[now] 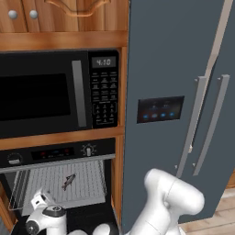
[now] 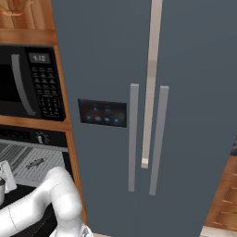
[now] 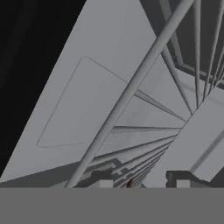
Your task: Take the fish from the oven and place it on the plate on the counter.
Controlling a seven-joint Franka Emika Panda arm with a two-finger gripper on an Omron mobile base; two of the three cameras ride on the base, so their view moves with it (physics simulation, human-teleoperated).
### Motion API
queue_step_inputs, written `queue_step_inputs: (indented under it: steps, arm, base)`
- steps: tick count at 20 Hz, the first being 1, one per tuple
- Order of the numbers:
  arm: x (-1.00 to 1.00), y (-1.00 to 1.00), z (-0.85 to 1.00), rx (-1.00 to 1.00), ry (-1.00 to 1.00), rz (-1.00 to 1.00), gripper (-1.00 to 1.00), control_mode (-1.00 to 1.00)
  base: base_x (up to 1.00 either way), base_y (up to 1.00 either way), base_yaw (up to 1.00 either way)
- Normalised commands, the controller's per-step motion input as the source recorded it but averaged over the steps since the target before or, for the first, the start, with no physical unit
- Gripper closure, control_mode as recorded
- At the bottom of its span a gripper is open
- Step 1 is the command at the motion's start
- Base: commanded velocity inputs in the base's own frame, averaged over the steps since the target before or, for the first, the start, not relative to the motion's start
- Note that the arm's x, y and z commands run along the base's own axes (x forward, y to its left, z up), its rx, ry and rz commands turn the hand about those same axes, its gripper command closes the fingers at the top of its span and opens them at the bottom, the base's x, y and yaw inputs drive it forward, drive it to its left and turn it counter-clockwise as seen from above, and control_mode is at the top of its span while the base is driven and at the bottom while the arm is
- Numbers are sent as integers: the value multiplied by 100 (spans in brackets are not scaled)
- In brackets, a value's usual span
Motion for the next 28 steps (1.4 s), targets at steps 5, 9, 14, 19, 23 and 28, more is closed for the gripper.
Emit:
queue_step_inputs:
  steps: [5,9,14,19,23,28]
  arm:
    - [-100,4,-100,1,25,-2,-100,-100]
    - [-100,1,-100,2,27,-1,-100,-100]
    - [-100,0,-100,3,25,-1,-100,-100]
    - [-100,0,-100,4,24,-2,-100,-100]
    - [-100,0,-85,4,25,-2,-100,-100]
    - [-46,0,-5,2,-1,-8,-100,-100]
  base:
    - [0,0,0]
    - [0,0,0]
    - [0,0,0]
    - [0,0,0]
    - [0,0,0]
    - [0,0,0]
